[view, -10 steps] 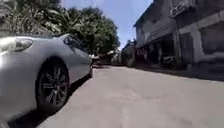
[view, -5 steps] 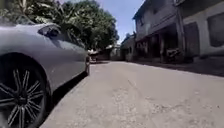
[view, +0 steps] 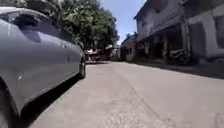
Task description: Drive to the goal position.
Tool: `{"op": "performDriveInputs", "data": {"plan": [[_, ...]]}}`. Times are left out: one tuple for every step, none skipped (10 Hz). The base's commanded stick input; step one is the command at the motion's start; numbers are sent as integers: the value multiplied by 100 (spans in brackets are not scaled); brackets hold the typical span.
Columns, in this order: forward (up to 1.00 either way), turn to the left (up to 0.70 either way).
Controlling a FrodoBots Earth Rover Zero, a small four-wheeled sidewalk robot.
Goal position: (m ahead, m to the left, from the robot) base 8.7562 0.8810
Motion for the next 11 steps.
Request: {"op": "performDriveInputs", "data": {"plan": [[100, 17], [100, 22], [100, 9], [100, 2], [100, 2], [100, 0], [100, 3], [100, 13], [100, 23], [100, 20], [100, 3]]}}
